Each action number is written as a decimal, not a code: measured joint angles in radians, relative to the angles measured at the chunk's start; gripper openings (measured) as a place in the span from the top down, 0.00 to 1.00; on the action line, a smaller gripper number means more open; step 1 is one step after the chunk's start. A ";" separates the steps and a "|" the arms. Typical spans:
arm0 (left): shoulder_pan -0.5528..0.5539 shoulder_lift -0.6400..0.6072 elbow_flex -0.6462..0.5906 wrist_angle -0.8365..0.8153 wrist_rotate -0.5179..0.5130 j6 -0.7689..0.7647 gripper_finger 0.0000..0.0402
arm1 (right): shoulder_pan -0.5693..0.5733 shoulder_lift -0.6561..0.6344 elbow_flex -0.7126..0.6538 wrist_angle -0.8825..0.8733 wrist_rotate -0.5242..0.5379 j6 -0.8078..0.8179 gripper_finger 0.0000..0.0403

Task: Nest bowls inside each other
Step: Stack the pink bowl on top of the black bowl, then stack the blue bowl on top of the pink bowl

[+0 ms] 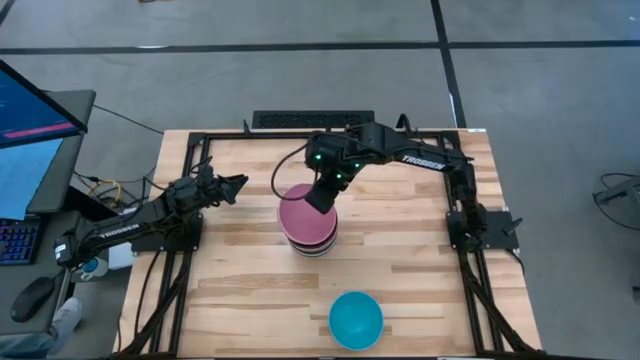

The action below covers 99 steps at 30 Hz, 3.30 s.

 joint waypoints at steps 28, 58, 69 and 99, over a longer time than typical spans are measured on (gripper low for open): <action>0.000 0.000 0.000 0.000 -0.002 0.000 0.62 | -0.014 0.041 -0.001 -0.069 0.000 0.024 0.83; 0.000 0.000 0.000 0.001 -0.017 0.000 0.62 | 0.010 -0.063 -0.022 -0.164 0.203 -0.019 0.73; 0.000 0.000 -0.001 0.007 -0.022 -0.009 0.62 | 0.247 -0.337 -0.025 -0.162 0.228 0.143 0.73; 0.000 0.000 -0.002 0.037 -0.046 -0.008 0.62 | 0.526 -0.366 -0.948 0.444 0.021 0.686 0.74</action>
